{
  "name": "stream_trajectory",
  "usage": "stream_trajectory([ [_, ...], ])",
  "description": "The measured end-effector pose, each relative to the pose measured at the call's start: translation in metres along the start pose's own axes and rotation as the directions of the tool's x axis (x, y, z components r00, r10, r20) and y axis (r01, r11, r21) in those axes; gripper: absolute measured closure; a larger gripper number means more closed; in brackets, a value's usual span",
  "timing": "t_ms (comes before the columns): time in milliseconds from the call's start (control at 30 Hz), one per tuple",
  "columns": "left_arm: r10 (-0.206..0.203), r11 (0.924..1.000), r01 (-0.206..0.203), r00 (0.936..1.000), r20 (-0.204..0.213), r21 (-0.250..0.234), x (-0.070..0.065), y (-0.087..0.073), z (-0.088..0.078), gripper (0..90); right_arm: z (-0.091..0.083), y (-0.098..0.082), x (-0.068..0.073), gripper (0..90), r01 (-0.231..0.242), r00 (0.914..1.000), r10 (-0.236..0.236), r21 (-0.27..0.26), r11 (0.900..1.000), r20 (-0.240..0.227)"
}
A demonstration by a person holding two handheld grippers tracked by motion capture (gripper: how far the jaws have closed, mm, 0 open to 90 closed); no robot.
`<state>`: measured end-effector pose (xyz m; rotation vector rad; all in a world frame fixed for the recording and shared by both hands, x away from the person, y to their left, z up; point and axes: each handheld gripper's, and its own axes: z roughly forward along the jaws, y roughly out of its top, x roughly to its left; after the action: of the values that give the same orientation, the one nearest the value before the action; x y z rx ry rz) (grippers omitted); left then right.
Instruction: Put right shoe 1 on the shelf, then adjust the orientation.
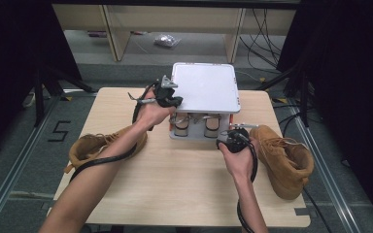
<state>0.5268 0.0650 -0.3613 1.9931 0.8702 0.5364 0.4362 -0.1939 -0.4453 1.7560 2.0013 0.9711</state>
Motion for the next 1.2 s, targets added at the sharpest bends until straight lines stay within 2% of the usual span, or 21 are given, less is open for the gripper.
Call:
stream_trajectory([
  [67, -0.004, 0.9999, 0.004, 1.0, 0.004, -0.01, 0.0, 0.001, -0.003, 82.9, 0.0, -0.002, -0.002, 52.9, 0.035, 0.9994, -0.035, -0.013, 0.999, 0.005],
  [267, 0.001, 0.9998, -0.001, 1.0, -0.005, -0.021, 0.006, 0.005, -0.025, 78.8, -0.005, -0.003, -0.004, 51.2, 0.016, 0.9999, -0.016, -0.014, 1.0, 0.003],
  [300, -0.004, 0.9999, 0.004, 1.0, -0.006, -0.015, 0.008, 0.004, -0.028, 77.6, -0.006, -0.003, -0.009, 50.8, 0.065, 0.9979, -0.065, -0.025, 0.998, 0.006],
  [333, -0.005, 1.0, 0.005, 0.9999, -0.009, -0.008, 0.01, 0.003, -0.031, 76.5, -0.007, -0.002, -0.008, 50.5, 0.034, 0.9994, -0.034, -0.029, 0.999, -0.002],
  [367, -0.004, 1.0, 0.004, 0.9999, -0.01, -0.001, 0.011, 0.001, -0.034, 75.5, -0.008, -0.002, -0.009, 50.2, 0.038, 0.9993, -0.039, -0.026, 0.999, -0.003],
  [400, 0.0, 1.0, 0.001, 0.9999, -0.015, 0.006, 0.014, -0.002, -0.039, 74.4, -0.009, -0.001, -0.011, 50.0, 0.049, 0.9988, -0.049, -0.028, 0.998, 0.004],
  [433, 0.002, 0.9999, -0.002, 0.9998, -0.018, 0.01, 0.015, -0.004, -0.041, 73.3, -0.012, -0.001, -0.008, 49.8, -0.006, 1.0, 0.005, -0.018, 1.0, -0.004],
  [567, 0.0, 0.9996, 0.001, 0.9994, -0.035, 0.028, 0.026, -0.016, -0.061, 69.4, -0.014, 0.003, -0.015, 49.4, 0.034, 0.9992, -0.033, -0.035, 0.999, 0.024],
  [633, -0.003, 0.9995, 0.004, 0.9994, -0.035, 0.032, 0.029, -0.018, -0.065, 68.1, -0.015, 0.005, -0.012, 49.3, 0.001, 1.0, -0.001, -0.042, 0.999, -0.005],
  [667, -0.005, 0.9994, 0.007, 0.999, -0.043, 0.034, 0.031, -0.021, -0.069, 67.5, -0.015, 0.007, -0.015, 49.0, 0.051, 0.9987, -0.051, -0.046, 0.998, 0.008],
  [733, -0.007, 0.9994, 0.009, 0.9986, -0.053, 0.034, 0.035, -0.025, -0.079, 66.8, -0.015, 0.01, -0.012, 48.8, 0.025, 0.9997, -0.026, -0.038, 0.999, -0.006],
  [800, -0.018, 0.9992, 0.02, 0.9976, -0.067, 0.035, 0.04, -0.03, -0.088, 66.5, -0.014, 0.009, -0.014, 48.7, 0.059, 0.9983, -0.059, -0.039, 0.998, -0.003],
  [900, -0.041, 0.9984, 0.044, 0.9958, -0.082, 0.035, 0.047, -0.039, -0.1, 64.4, -0.011, 0.009, -0.01, 47.8, 0.029, 0.9995, -0.029, -0.028, 0.999, -0.014],
  [933, -0.047, 0.9981, 0.05, 0.9956, -0.081, 0.036, 0.049, -0.043, -0.104, 64.0, -0.012, 0.01, -0.007, 47.6, -0.003, 0.9997, 0.003, -0.01, 1.0, -0.025],
  [967, -0.046, 0.9978, 0.05, 0.9955, -0.083, 0.044, 0.051, -0.046, -0.109, 63.6, -0.01, 0.009, -0.012, 47.4, 0.074, 0.9971, -0.075, -0.033, 0.997, -0.014],
  [1000, -0.051, 0.9973, 0.055, 0.9954, -0.082, 0.048, 0.054, -0.05, -0.113, 63.6, -0.01, 0.009, -0.012, 47.4, 0.074, 0.9971, -0.075, -0.033, 0.997, -0.014],
  [1033, -0.048, 0.9965, 0.054, 0.9941, -0.098, 0.064, 0.058, -0.058, -0.124, 62.4, -0.01, 0.009, -0.007, 46.9, 0.015, 0.9995, -0.016, -0.023, 1.0, -0.027],
  [1067, -0.048, 0.9965, 0.054, 0.9941, -0.098, 0.064, 0.058, -0.058, -0.124, 62.1, -0.01, 0.009, -0.007, 46.9, 0.015, 0.9995, -0.016, -0.023, 1.0, -0.027],
  [1100, -0.053, 0.9956, 0.061, 0.9936, -0.1, 0.072, 0.063, -0.067, -0.134, 61.8, -0.01, 0.008, -0.008, 46.7, 0.051, 0.9985, -0.051, -0.023, 0.998, -0.02],
  [1167, -0.071, 0.9954, 0.078, 0.9918, -0.106, 0.056, 0.063, -0.071, -0.138, 61.2, -0.012, 0.009, -0.005, 46.2, 0.02, 0.9995, -0.02, -0.008, 1.0, -0.024],
  [1200, -0.067, 0.9944, 0.075, 0.9918, -0.109, 0.074, 0.066, -0.074, -0.144, 61.2, -0.012, 0.009, -0.005, 46.2, 0.02, 0.9995, -0.02, -0.008, 1.0, -0.024],
])
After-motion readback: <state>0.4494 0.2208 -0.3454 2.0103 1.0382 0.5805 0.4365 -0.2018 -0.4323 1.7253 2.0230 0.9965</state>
